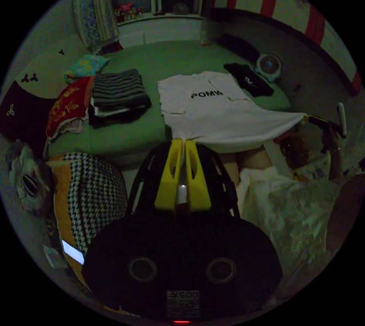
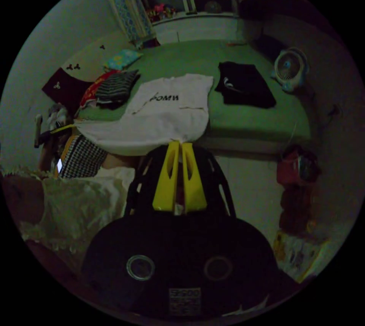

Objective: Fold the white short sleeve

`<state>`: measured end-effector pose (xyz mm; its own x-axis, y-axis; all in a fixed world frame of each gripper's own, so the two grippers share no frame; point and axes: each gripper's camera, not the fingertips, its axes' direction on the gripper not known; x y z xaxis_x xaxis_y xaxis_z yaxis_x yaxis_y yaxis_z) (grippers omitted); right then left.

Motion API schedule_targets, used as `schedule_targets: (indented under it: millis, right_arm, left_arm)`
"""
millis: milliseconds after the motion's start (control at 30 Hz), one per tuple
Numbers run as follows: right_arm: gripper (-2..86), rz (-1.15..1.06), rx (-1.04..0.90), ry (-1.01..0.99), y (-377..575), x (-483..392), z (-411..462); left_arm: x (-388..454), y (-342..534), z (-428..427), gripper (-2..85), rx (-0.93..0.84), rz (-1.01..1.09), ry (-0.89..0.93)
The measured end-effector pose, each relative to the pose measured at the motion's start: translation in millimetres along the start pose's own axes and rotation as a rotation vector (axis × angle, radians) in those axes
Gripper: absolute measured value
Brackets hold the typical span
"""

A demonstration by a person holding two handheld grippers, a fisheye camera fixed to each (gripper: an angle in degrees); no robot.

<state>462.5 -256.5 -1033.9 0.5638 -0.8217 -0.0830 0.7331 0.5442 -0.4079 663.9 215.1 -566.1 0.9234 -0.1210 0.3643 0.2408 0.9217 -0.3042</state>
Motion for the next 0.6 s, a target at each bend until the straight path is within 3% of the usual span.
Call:
schedule_targets:
  millis: [200,400,600]
  right_arm:
    - [-0.2,0.017,0.039,-0.021,-68.7,14.8,26.6]
    - [0.4,0.077,0.126,0.011,-231.5,55.1,67.9]
    - [0.9,0.295,-0.065,0.138,-382.7,94.7,204.0]
  left_arm:
    - [-14.4,-54.2,26.7,0.9,0.003,0.016,0.026]
    - [-55.8,-179.2,66.4,1.6,0.081,0.014,-0.002]
    - [-109.5,-312.2,173.3,6.4,0.01,-0.195,-0.082]
